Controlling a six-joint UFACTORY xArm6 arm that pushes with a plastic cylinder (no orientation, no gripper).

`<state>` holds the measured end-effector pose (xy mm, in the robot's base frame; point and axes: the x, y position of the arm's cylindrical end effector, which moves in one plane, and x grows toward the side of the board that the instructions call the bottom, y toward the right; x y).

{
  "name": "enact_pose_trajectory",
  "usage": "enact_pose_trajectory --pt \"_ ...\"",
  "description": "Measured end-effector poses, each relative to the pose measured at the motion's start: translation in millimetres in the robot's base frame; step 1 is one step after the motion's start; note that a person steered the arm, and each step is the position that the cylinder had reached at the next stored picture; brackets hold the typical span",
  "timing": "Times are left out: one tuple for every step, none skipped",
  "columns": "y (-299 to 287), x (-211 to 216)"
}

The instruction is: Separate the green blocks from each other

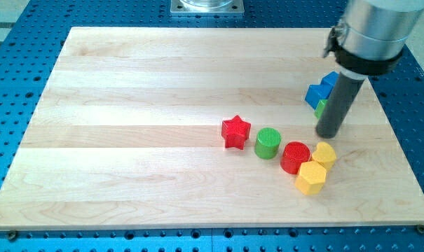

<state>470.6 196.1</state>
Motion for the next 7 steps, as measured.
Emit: enact_pose_trajectory --pt "15 -5" --pt "21 -41" --pt "39 4" --pt "46 88" --pt "-45 90" --pt "-95 25" --pt "-94 15"
